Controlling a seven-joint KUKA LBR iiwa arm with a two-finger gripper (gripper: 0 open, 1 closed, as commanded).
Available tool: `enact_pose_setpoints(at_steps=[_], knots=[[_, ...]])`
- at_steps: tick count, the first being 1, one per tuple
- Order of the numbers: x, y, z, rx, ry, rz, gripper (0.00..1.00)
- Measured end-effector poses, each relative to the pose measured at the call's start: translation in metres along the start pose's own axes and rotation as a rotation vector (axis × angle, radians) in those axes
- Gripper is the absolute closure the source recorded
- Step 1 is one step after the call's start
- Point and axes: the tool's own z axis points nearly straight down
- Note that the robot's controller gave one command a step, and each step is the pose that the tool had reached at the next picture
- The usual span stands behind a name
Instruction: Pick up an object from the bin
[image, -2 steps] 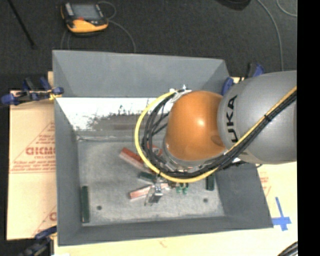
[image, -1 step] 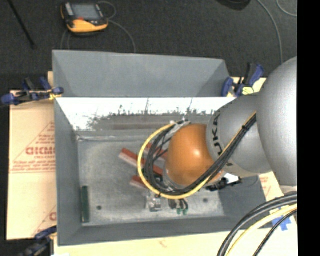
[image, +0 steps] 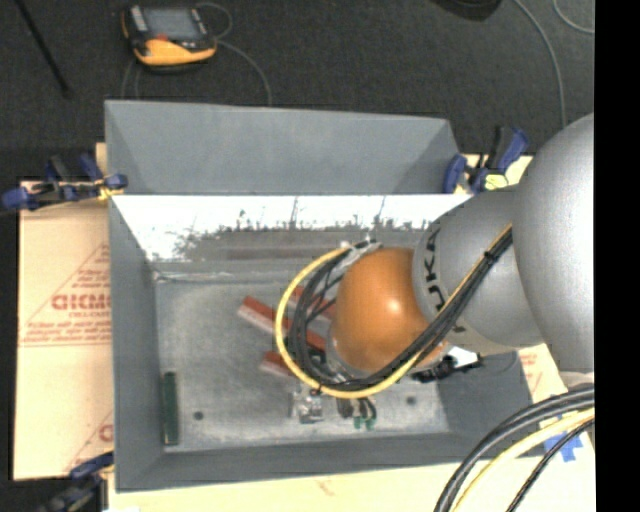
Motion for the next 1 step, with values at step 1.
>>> enact_pose_setpoints(at_steps=[1], knots=[[-0.0092,-0.0027,-0.0486,0.001,0.006,0.032,1.0]])
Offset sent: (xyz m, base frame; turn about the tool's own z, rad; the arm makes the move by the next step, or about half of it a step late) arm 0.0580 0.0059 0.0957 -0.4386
